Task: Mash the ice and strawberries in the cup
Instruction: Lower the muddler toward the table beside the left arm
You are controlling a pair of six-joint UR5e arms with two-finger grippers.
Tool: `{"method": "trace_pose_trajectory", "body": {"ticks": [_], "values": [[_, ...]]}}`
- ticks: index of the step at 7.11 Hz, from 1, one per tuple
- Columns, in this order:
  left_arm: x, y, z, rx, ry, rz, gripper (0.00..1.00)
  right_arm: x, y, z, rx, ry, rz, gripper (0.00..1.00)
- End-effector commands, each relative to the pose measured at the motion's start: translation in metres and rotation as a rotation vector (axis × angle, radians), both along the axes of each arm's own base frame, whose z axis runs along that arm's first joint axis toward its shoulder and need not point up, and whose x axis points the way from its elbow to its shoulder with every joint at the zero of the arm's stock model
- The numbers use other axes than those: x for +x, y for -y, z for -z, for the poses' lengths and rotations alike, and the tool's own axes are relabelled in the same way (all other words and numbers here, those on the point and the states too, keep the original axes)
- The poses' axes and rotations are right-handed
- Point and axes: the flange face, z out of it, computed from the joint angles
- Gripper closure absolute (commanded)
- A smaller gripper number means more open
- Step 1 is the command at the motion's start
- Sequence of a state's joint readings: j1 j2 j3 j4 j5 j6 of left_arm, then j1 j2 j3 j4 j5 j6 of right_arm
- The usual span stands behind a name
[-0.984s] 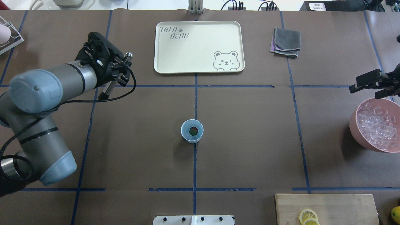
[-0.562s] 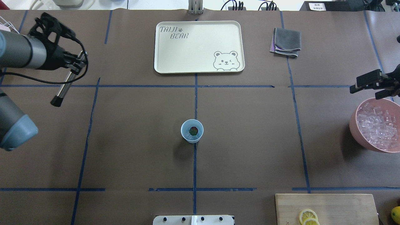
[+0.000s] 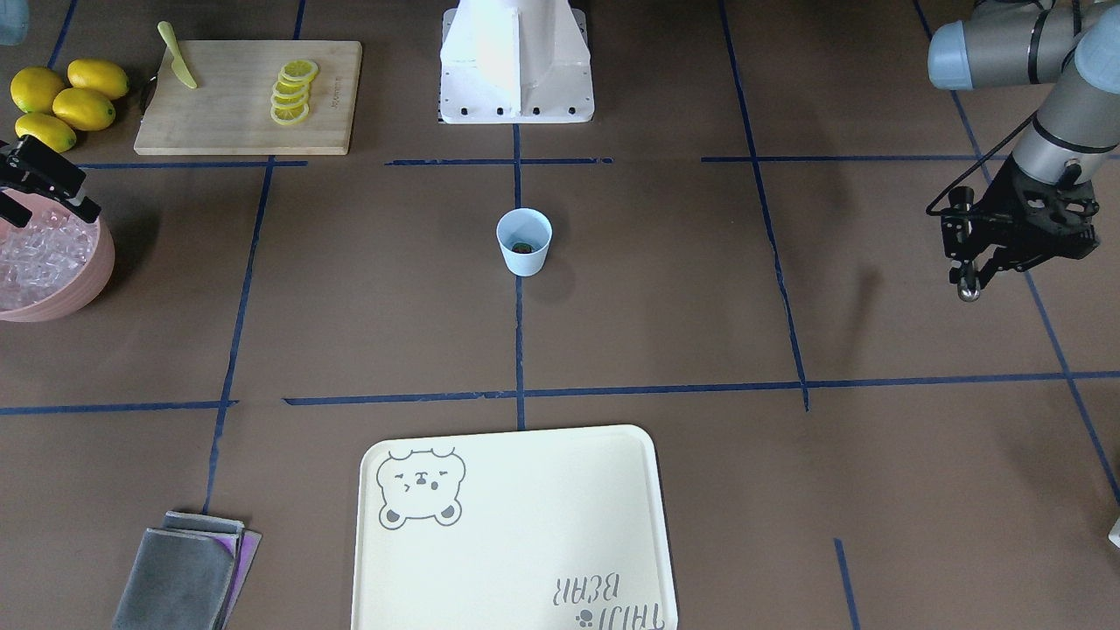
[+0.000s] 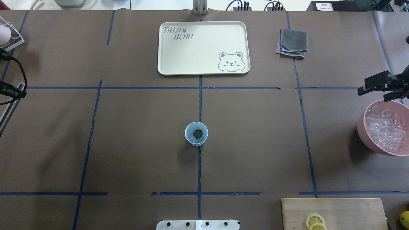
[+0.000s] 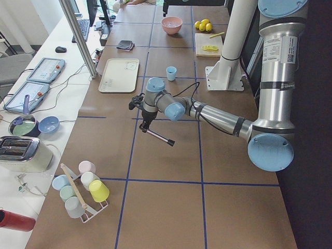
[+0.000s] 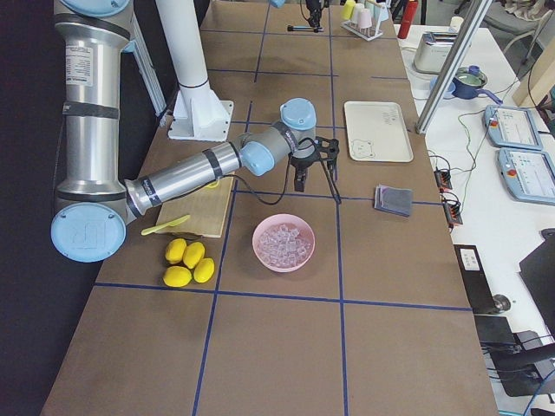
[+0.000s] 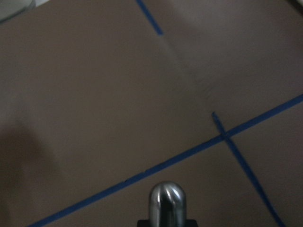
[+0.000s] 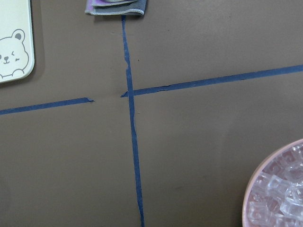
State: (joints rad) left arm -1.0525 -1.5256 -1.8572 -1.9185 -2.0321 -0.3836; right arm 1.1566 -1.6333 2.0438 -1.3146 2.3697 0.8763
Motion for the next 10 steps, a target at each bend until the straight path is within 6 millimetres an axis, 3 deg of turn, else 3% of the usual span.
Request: {"method": "trace_pose_trajectory", "body": {"ticks": [1, 3, 4, 7, 10], "values": [[-0.017, -0.005, -0.068, -0.144, 0.051, 0.027, 0.95, 0.0, 0.0, -0.001, 0.0, -0.002, 0.0, 0.01], [-0.02, 0.004, -0.119, -0.274, 0.085, 0.099, 0.96, 0.0, -0.001, -0.001, -0.003, -0.002, -0.001, 0.01], [-0.018, 0.008, -0.122, -0.301, 0.084, 0.13, 0.96, 0.0, -0.001, -0.001, -0.003, -0.002, -0.001, 0.01], [-0.015, 0.011, -0.162, -0.379, 0.113, 0.162, 0.95, 0.0, -0.001, -0.001, -0.003, -0.001, 0.0, 0.01], [-0.014, 0.012, -0.166, -0.386, 0.114, 0.161, 0.93, 0.0, -0.001, -0.001, -0.003, -0.001, 0.0, 0.01]]}}
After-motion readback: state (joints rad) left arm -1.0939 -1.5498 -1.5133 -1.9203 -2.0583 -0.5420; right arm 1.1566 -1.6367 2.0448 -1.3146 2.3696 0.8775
